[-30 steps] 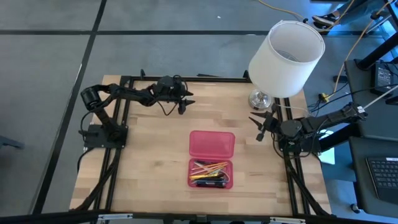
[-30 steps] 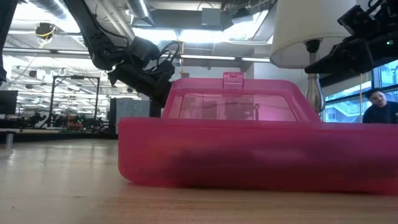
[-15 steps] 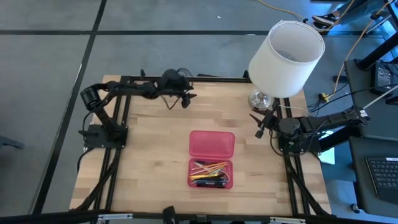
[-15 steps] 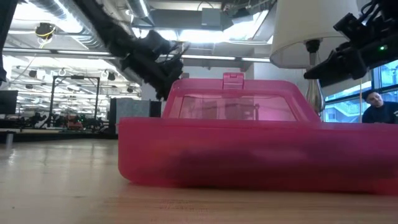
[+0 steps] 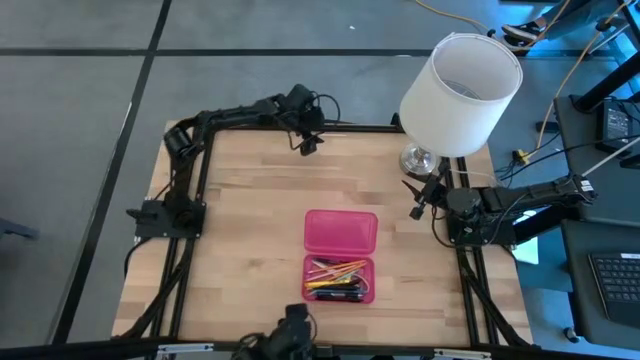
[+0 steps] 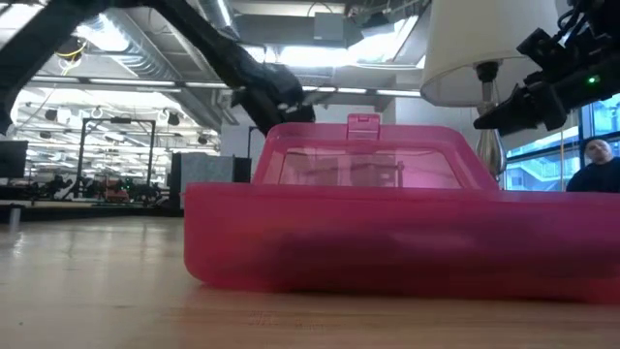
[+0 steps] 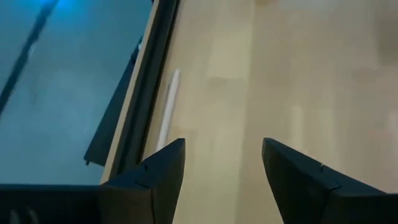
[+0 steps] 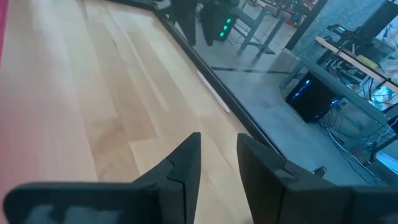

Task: Pick & place school supplies into a supply box
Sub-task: Put the brown pen into the red supply box

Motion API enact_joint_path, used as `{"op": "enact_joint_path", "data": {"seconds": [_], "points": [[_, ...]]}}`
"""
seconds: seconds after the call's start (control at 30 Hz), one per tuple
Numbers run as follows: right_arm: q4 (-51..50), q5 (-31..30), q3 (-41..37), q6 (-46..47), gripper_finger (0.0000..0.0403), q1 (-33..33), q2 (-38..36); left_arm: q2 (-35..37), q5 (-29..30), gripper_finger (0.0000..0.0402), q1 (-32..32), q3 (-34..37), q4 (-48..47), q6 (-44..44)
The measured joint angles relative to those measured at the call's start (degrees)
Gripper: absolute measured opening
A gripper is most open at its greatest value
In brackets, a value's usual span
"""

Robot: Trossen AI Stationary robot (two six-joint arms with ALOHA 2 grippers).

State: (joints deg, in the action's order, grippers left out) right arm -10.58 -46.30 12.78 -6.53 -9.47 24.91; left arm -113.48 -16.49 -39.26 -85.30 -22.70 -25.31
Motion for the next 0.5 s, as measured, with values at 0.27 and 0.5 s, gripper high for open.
{"op": "enact_joint_path", "data": {"seconds": [0.27, 0.5], "points": [[-1.08, -0.04, 0.0, 0.22, 0.0108, 0.0, -0.02, -7.82, 0.3, 0.0207, -0.99, -4.66, -1.16, -2.89], [-1.14, -0.11, 0.0, 0.02, 0.0108, 0.0, -0.02, -9.43, 1.62, 0.0207, -1.04, -4.74, -1.11, -3.94]]}}
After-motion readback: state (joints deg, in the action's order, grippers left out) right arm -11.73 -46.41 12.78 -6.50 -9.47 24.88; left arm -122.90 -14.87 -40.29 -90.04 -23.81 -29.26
